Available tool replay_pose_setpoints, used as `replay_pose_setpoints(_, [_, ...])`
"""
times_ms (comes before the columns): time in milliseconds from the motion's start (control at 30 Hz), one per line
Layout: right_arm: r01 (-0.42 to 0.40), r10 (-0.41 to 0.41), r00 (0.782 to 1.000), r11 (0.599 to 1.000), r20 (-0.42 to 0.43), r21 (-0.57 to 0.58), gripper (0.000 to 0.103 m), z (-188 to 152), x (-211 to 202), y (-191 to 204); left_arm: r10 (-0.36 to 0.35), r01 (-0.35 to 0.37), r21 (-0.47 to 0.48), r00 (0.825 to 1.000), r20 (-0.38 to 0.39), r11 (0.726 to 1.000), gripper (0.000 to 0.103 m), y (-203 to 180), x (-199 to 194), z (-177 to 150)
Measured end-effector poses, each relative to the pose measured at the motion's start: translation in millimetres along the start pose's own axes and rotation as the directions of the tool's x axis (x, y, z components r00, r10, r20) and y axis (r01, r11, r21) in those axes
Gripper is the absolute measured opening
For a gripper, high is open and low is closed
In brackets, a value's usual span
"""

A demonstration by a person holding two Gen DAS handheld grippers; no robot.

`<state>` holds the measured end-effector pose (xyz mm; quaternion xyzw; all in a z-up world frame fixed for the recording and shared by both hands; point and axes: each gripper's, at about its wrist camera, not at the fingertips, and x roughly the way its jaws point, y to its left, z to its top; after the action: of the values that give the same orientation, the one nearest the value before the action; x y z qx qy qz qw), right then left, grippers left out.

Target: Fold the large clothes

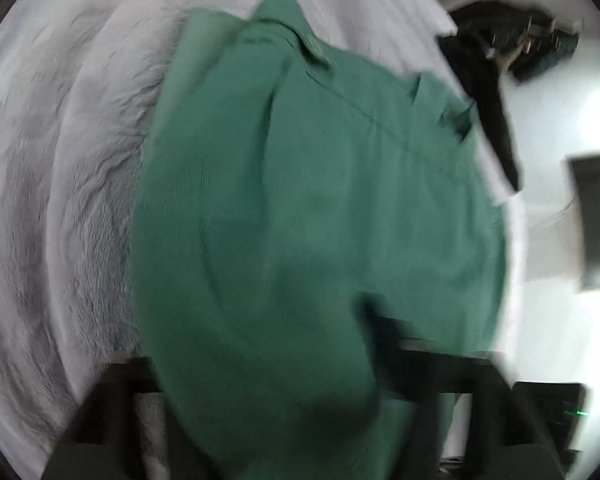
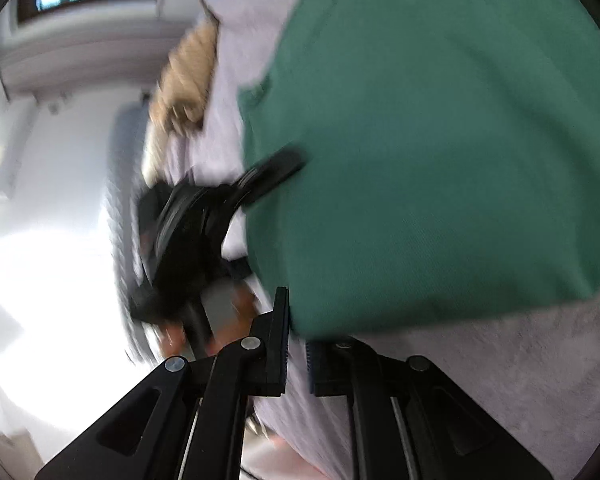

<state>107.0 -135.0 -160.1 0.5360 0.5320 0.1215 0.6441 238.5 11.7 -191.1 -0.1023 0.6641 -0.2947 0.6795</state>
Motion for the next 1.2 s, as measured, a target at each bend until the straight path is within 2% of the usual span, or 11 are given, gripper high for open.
replay_pose_setpoints(100, [0.086,-0.088,0.996,0.993,-0.021,-0.079,0.011,-0.6,-25.4,-0.1,0.017,-0.019,0.044,0.999,0.033,0.999,0.023,-12.5,-1.8,-1.8])
replay_pose_setpoints(167, [0.161,-0.153,0.985,0.980,0.077,-0.113,0.011,8.7,-59.1,-1.7,0.027,-0.032,0.074,0.997,0.067,0.997,0.022,-23.2,-9.9,-4.1])
replay_pose_setpoints(300, [0.340,-0.315,0.919,0.938,0.237,-0.072,0.007,48.2,-100.3,-27.4,0.012,-0.026,0.115,0.992,0.125,0.993,0.020,-53.4,-30.5,-0.1])
replay_pose_setpoints(433, [0.396,-0.383,0.913,0.914,0.143,-0.082,0.003,63.1,-72.3,-66.5,-0.023,-0.007,0.171,0.985,0.173,0.985,0.019,-102.1,-49.3,3.0])
replay_pose_setpoints(533, [0.369,-0.352,0.923,0.924,0.156,-0.097,0.003,61.3,-72.8,-71.0,-0.019,-0.037,0.270,0.979,0.203,0.962,0.019,-158.6,-51.4,4.1])
replay_pose_setpoints(600, [0.301,-0.285,0.946,0.949,0.154,-0.091,0.003,55.1,-89.2,-76.8,-0.019,-0.057,0.340,0.976,0.216,0.939,0.019,-195.2,-49.2,1.2])
replay_pose_setpoints(700, [0.202,-0.185,0.967,0.976,0.176,-0.081,0.004,49.1,-118.1,-84.7,-0.032,-0.082,0.468,0.972,0.231,0.880,0.019,-257.8,-40.0,-5.0])
replay_pose_setpoints(867, [0.128,-0.114,0.934,0.992,0.338,-0.022,0.004,31.5,-203.9,-115.9,-0.033,-0.103,0.638,0.980,0.198,0.763,0.019,-354.4,11.8,-22.3])
replay_pose_setpoints(1000, [0.037,-0.083,0.908,0.992,0.410,0.119,0.008,21.0,-253.0,-179.4,-0.007,-0.082,0.659,0.991,0.131,0.748,0.019,-405.6,88.9,-28.8])
replay_pose_setpoints(1167, [-0.102,-0.012,0.899,0.966,0.438,0.236,0.008,11.2,-266.7,-236.2,0.139,-0.186,0.685,0.982,0.125,0.704,0.020,-422.3,163.8,-51.3])
replay_pose_setpoints(1200, [-0.120,0.000,0.896,0.963,0.443,0.241,0.008,8.2,-268.2,-242.6,0.155,-0.203,0.687,0.979,0.132,0.698,0.027,-420.9,168.8,-55.0])
